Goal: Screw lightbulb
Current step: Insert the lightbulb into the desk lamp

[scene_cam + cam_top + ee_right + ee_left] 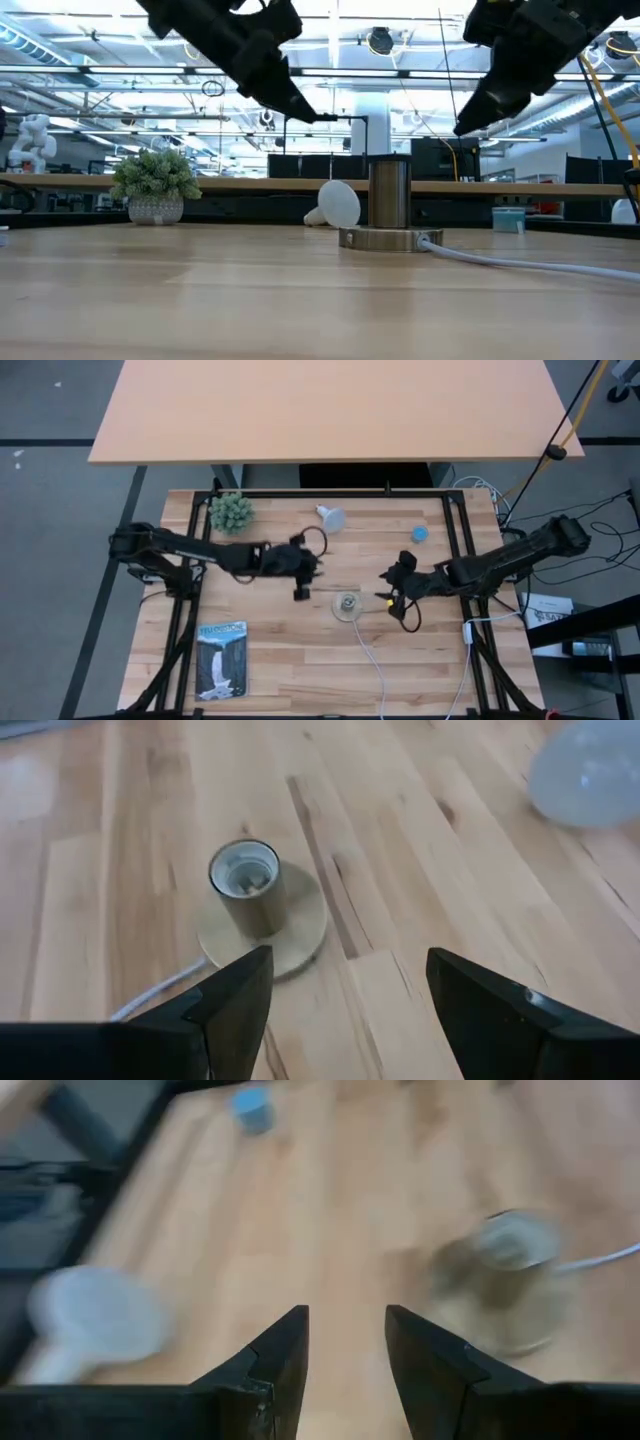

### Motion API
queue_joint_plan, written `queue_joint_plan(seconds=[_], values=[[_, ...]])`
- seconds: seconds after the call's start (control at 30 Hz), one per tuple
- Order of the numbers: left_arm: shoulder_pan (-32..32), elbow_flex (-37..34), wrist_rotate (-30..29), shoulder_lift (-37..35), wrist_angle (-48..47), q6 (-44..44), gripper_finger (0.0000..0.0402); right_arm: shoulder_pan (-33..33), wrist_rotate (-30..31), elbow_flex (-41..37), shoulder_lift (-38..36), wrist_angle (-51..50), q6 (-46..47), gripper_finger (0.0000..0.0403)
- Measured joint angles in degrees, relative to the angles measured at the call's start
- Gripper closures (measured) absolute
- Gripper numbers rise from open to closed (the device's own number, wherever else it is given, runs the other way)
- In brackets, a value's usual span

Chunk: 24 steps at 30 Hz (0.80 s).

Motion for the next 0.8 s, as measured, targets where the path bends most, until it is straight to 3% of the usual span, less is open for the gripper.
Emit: queue_joint_plan(seconds=[0.13,0.5,0.8], values=[[6.6,3.0,1.0,1.0,-4.1,5.9,0.0278,0.0,0.0,0.0,0.0,-1.2,1.4,0.0147],[24.9,12.2,15.7,10.9,-9.5,13.0,0.0300,0.0,0.2,0.0,0.6,-1.1,0.4,0.0147],[28.1,20.3,12.8,17.6,-9.9,17.9,0.0299,0.0,7.1,0.0,0.6,-1.1,-1.4,0.0147]])
